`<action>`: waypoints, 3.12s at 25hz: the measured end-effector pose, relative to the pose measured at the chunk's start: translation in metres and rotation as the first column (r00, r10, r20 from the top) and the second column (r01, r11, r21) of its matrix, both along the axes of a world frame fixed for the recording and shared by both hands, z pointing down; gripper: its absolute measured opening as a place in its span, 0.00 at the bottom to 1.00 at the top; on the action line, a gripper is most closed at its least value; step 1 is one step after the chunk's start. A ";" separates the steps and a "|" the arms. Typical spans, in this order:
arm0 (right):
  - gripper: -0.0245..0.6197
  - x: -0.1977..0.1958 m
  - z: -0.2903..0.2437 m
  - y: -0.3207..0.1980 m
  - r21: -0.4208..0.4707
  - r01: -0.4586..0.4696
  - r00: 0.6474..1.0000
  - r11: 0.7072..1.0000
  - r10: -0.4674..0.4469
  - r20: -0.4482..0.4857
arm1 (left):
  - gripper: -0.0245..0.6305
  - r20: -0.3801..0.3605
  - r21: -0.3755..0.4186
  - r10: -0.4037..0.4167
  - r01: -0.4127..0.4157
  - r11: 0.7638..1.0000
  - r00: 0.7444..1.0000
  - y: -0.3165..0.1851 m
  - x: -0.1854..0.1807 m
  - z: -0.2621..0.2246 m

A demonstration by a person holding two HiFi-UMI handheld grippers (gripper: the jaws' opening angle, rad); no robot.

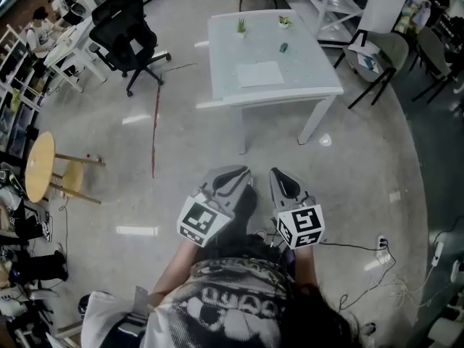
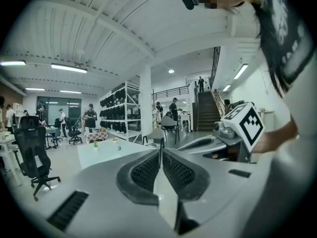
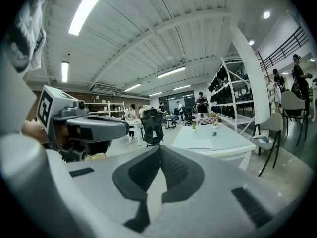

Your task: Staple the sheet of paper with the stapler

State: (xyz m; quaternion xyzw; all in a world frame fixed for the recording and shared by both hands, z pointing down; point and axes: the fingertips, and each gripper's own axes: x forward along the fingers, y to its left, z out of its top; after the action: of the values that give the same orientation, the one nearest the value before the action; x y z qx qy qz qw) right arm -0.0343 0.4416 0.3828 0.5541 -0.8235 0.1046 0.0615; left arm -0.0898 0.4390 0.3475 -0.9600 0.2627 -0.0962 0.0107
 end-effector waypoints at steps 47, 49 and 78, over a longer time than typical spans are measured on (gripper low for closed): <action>0.09 0.093 0.098 -0.407 -0.313 -0.164 0.986 0.936 0.147 -0.077 | 0.07 -0.012 -0.109 0.121 -0.121 0.987 0.993 -0.408 0.062 0.047; 0.09 0.103 0.108 -0.420 -0.333 -0.151 0.988 0.931 0.130 -0.085 | 0.07 -0.007 -0.112 0.093 -0.093 0.989 0.996 -0.418 0.065 0.048; 0.26 0.139 0.263 -0.531 -0.622 0.255 0.825 0.740 -0.502 -0.258 | 0.07 0.095 -0.129 -0.284 0.295 0.947 0.954 -0.540 0.123 0.060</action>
State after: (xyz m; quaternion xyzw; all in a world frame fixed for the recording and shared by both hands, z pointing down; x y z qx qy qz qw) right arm 0.1049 -0.0890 0.6461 0.3360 -0.8203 0.2084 0.4132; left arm 0.0331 -0.1015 0.4072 -0.9051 0.3927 -0.1511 -0.0621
